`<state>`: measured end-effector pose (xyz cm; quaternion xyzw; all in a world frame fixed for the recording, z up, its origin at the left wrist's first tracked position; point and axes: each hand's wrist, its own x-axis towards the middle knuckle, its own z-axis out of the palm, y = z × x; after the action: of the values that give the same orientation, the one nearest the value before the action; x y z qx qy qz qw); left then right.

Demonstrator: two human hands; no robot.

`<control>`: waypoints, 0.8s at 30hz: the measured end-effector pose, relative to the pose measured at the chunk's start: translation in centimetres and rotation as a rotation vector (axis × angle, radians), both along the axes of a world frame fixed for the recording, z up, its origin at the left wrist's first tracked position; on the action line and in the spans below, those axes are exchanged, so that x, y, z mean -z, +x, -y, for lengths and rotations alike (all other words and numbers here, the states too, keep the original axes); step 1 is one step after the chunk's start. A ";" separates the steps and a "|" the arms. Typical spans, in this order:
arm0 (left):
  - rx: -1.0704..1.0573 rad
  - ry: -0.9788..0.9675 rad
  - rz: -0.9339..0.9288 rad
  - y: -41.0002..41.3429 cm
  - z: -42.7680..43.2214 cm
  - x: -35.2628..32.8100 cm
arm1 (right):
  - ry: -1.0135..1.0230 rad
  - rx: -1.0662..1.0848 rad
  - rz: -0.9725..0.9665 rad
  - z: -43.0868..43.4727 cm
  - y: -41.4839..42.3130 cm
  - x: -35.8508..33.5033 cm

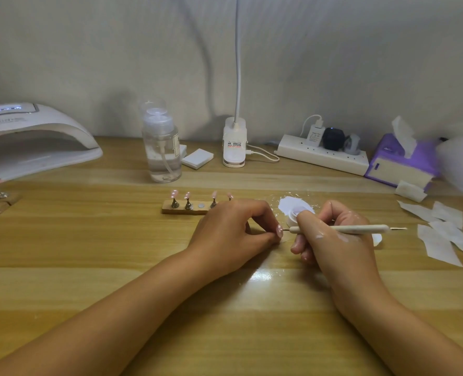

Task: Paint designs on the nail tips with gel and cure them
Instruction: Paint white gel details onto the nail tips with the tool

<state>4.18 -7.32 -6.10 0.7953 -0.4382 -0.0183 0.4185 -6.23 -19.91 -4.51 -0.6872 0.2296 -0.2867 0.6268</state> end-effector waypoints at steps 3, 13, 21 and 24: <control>-0.001 -0.005 -0.007 0.0 0.0 0.0 | 0.002 -0.006 0.006 0.0 0.0 0.0; 0.004 -0.003 0.005 0.0 -0.1 -0.1 | -0.008 -0.003 0.011 0.0 -0.1 0.1; 0.003 -0.009 0.016 0.0 0.0 0.0 | -0.008 -0.006 -0.001 -0.2 -0.2 -0.2; 0.003 0.000 0.024 0.0 0.0 0.0 | -0.004 -0.017 0.002 -0.2 -0.1 -0.2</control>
<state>4.19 -7.29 -6.08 0.7947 -0.4444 -0.0096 0.4134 -6.36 -19.72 -4.31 -0.6901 0.2225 -0.2822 0.6282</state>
